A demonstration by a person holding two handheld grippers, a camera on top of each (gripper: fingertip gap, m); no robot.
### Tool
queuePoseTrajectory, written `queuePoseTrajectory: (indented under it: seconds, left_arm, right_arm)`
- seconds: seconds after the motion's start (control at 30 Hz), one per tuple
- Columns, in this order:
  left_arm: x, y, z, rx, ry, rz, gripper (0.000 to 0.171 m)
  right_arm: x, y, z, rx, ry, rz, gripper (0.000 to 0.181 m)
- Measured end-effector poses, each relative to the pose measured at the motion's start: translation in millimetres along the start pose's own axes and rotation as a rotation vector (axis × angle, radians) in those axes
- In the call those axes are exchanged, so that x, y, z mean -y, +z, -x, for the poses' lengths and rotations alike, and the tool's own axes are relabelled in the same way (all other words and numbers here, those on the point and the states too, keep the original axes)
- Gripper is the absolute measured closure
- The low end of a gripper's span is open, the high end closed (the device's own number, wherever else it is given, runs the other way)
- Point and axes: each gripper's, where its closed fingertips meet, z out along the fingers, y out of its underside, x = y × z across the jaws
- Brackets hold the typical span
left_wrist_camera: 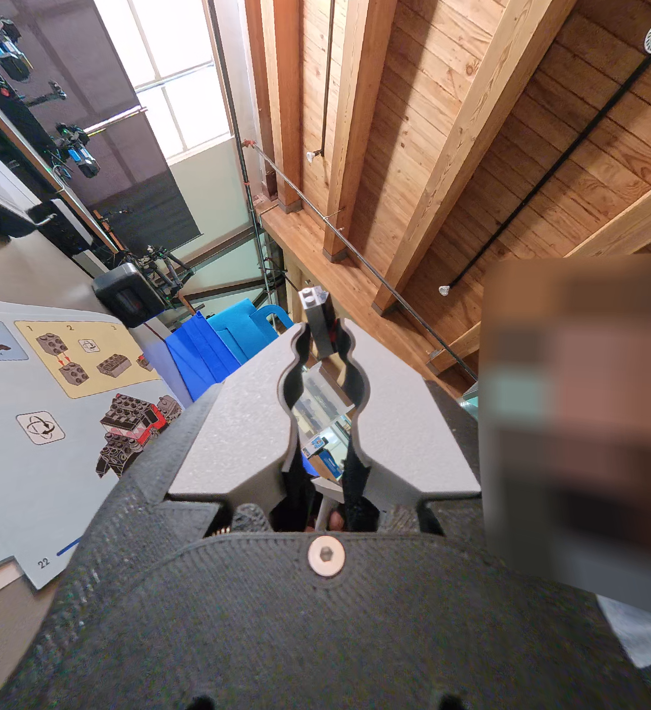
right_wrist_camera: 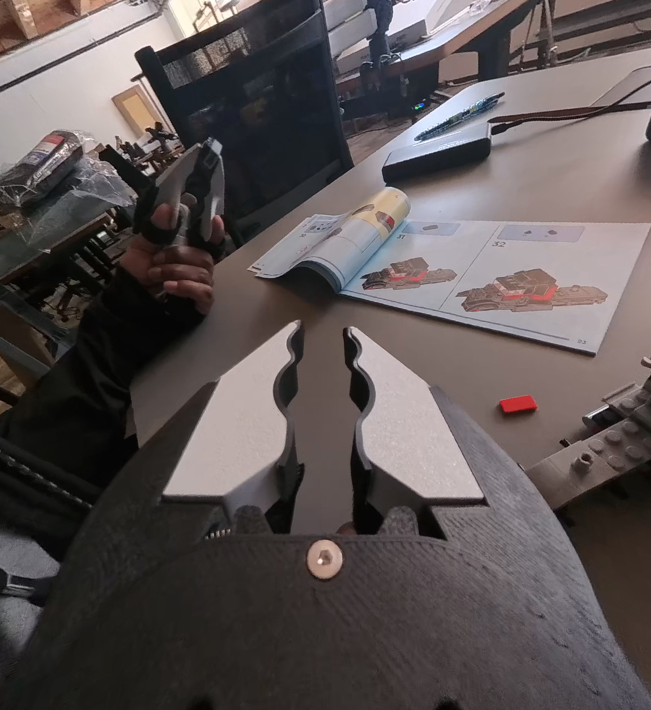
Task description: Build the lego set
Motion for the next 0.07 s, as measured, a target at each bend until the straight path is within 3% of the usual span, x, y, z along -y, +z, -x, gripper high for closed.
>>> queuePoseTrajectory:
  seconds: [0.07]
  left_arm:
    - [0.0, 0.2, 1.2, 0.002, -0.007, 0.001, 0.157]
  right_arm:
    - [-0.7, 0.7, -3.0, -0.008, 0.020, 0.006, 0.161]
